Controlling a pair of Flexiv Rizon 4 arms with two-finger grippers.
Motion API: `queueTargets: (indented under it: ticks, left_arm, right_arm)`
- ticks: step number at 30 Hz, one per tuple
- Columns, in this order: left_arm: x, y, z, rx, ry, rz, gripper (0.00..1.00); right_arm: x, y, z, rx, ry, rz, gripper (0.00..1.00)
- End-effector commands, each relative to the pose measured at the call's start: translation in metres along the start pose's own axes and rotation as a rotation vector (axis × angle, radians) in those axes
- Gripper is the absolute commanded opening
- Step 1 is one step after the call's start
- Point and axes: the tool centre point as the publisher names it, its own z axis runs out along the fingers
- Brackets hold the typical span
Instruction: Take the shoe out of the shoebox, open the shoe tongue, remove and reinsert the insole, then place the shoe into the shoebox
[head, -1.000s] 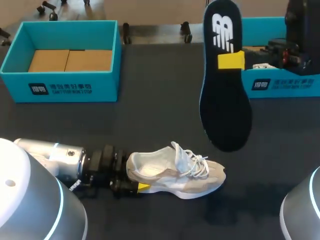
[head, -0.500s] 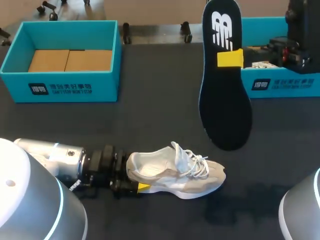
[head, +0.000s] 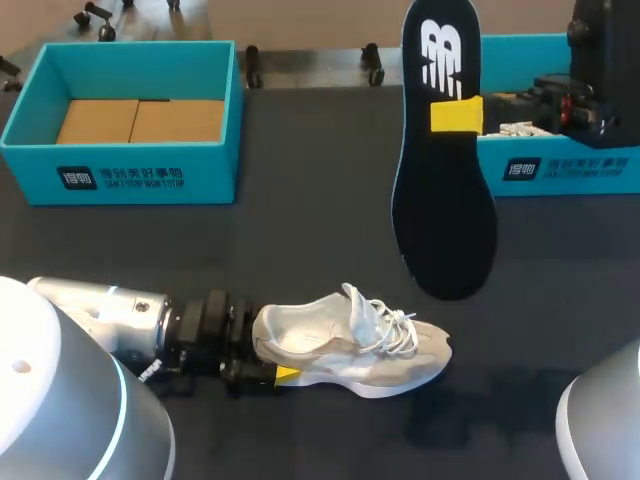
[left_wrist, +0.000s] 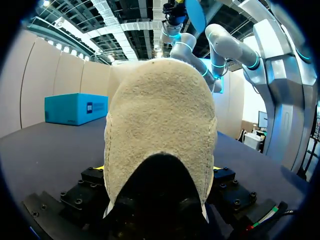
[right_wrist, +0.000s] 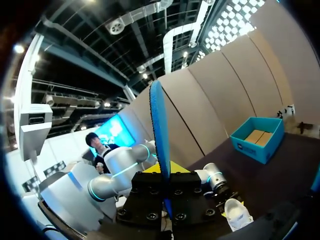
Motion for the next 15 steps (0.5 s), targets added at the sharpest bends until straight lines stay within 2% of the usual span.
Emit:
queueTargets:
  ticks: [1, 15]
  left_arm:
    - [0.0007, -0.0005, 0.0008, -0.001, -0.002, 0.001, 0.0]
    - [0.0007, -0.0005, 0.0008, -0.001, -0.002, 0.001, 0.0]
  right_arm:
    - [-0.0125, 0.0043, 0.0067, 0.007, 0.021, 0.003, 0.0]
    - [-0.0153, 0.0068, 0.0068, 0.007, 0.027, 0.002, 0.0]
